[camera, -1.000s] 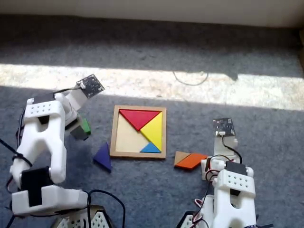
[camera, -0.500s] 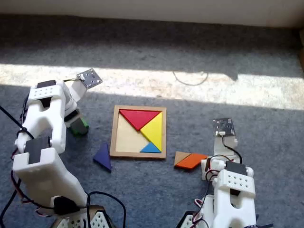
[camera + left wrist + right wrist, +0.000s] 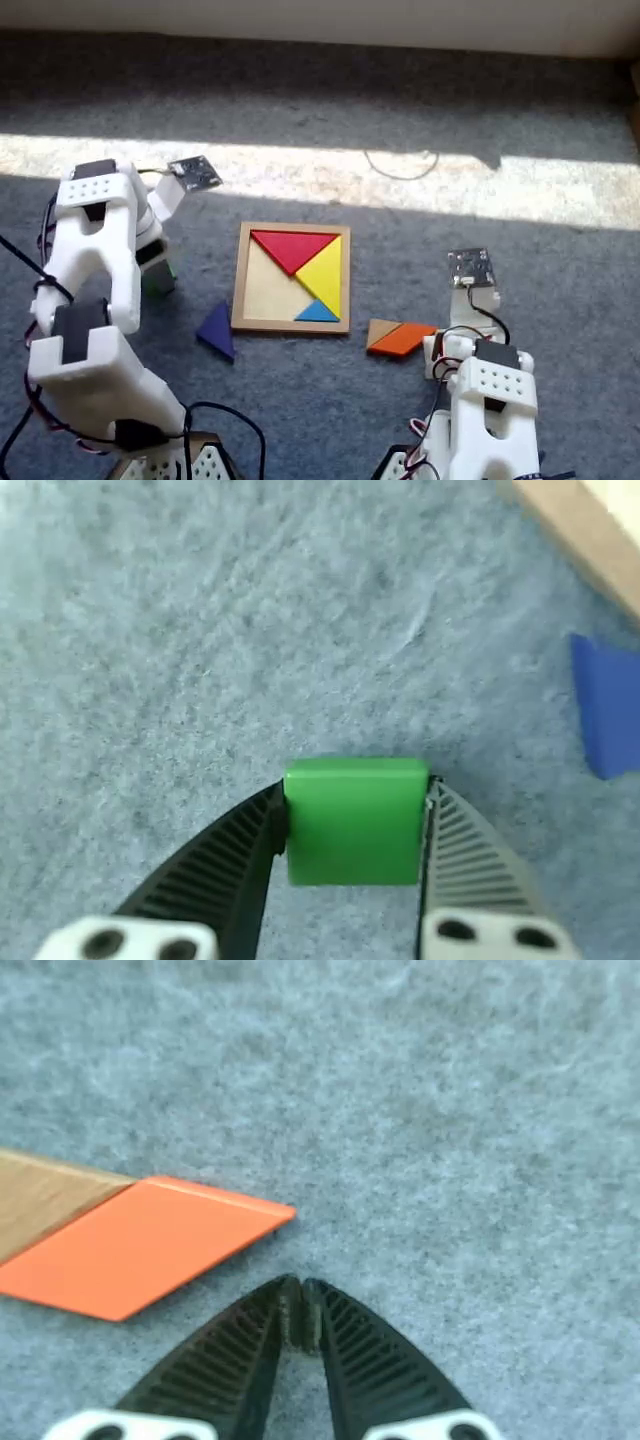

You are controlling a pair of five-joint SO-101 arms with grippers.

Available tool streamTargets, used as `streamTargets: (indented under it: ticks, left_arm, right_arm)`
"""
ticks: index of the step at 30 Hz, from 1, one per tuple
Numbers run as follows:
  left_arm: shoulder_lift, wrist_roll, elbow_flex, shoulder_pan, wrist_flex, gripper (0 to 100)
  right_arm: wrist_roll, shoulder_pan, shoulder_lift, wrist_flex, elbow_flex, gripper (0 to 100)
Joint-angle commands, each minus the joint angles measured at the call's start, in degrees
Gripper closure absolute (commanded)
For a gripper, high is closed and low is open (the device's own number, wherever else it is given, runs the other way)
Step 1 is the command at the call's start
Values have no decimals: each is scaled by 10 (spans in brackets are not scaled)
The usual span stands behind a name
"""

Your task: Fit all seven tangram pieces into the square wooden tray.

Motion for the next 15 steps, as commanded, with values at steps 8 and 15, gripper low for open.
streamTargets:
  ticks: [8,15]
  left_arm:
    - [-186,272,46,216,45,864]
    - [-186,384,64,323,29,864]
  right_arm:
    - [-2,7,0,-20,2,995]
    - [-2,7,0,-20,2,995]
